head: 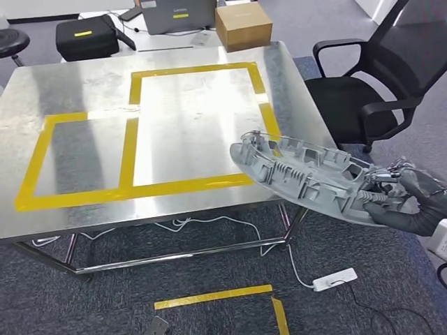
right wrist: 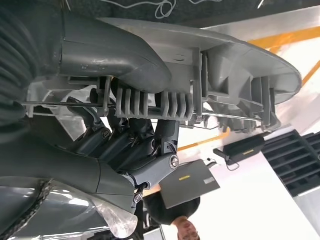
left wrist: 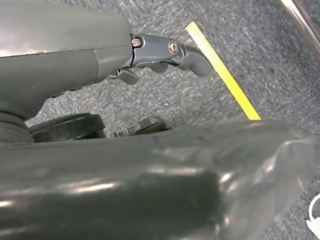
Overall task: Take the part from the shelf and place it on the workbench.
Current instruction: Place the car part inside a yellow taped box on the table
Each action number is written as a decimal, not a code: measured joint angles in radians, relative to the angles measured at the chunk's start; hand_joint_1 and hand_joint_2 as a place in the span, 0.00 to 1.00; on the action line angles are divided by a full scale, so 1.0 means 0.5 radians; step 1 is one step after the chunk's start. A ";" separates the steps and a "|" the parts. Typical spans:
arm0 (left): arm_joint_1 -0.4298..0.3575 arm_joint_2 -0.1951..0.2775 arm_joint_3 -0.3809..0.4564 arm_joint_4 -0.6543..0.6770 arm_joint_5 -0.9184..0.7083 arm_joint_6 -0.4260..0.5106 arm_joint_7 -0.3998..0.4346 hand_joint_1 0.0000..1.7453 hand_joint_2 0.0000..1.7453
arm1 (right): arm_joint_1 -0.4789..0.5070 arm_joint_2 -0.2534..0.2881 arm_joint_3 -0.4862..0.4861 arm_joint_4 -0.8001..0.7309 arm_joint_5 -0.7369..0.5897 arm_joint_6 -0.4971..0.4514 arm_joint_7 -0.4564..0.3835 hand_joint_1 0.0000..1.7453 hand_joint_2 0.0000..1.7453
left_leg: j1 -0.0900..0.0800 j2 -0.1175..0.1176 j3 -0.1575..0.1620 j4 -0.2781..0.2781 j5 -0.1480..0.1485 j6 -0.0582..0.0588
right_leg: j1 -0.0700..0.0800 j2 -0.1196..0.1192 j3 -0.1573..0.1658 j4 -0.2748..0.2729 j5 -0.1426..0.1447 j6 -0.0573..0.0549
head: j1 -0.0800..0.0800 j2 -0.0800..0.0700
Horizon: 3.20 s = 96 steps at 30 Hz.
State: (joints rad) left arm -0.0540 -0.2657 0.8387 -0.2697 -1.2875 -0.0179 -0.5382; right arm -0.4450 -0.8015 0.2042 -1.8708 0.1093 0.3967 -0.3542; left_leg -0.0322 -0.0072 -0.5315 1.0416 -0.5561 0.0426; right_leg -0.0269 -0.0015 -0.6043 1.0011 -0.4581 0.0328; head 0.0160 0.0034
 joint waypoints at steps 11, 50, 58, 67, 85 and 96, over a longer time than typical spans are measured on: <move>0.003 0.000 0.000 -0.001 -0.005 0.007 0.000 0.00 0.00 | 0.025 -0.003 -0.011 -0.002 -0.013 0.006 -0.009 1.00 1.00 | 0.047 0.001 -0.175 0.005 0.214 -0.027 | 0.000 0.007 0.114 -0.001 -0.095 0.025 | -0.013 0.000; -0.019 -0.009 -0.002 -0.005 -0.041 0.034 0.065 0.00 0.00 | -0.921 0.220 0.458 0.404 -0.044 0.234 0.270 1.00 1.00 | 0.041 0.003 -0.160 -0.028 0.200 -0.007 | -0.003 0.009 0.123 -0.032 -0.081 0.061 | -0.012 0.000; -0.093 -0.021 -0.080 -0.005 -0.020 0.083 0.236 0.00 0.00 | -1.169 0.810 1.004 1.133 0.258 -0.252 0.269 1.00 1.00 | 0.050 -0.002 -0.154 -0.028 0.204 -0.013 | 0.005 0.003 0.127 -0.030 -0.081 0.059 | -0.012 0.000; -0.120 -0.023 -0.220 -0.005 0.173 0.123 0.420 0.00 0.00 | -1.005 1.068 0.955 1.544 0.532 -0.370 0.184 1.00 1.00 | 0.048 -0.005 -0.160 -0.027 0.202 -0.014 | 0.003 0.005 0.124 -0.031 -0.081 0.059 | -0.012 0.000; -0.128 -0.023 -0.270 -0.006 0.185 0.117 0.426 0.00 0.00 | -0.991 1.159 0.898 1.630 0.541 -0.357 0.193 1.00 1.00 | 0.049 -0.003 -0.159 -0.027 0.202 -0.014 | 0.003 0.005 0.124 -0.031 -0.081 0.059 | -0.011 0.000; -0.128 -0.023 -0.293 -0.015 0.190 0.085 0.391 0.00 0.00 | -1.052 1.302 0.897 1.636 0.562 -0.255 0.228 1.00 1.00 | 0.049 0.002 -0.158 -0.027 0.202 -0.014 | 0.004 0.011 0.123 -0.029 -0.080 0.058 | -0.012 0.000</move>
State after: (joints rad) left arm -0.1182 -0.2771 0.6920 -0.2774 -1.1925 0.0247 -0.3425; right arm -0.9712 -0.1505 0.6526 -1.0526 0.3902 0.2693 -0.2401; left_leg -0.0075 -0.0062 -0.6106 1.0278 -0.4552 0.0356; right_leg -0.0249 0.0041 -0.5429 0.9866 -0.4983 0.0619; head 0.0099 0.0034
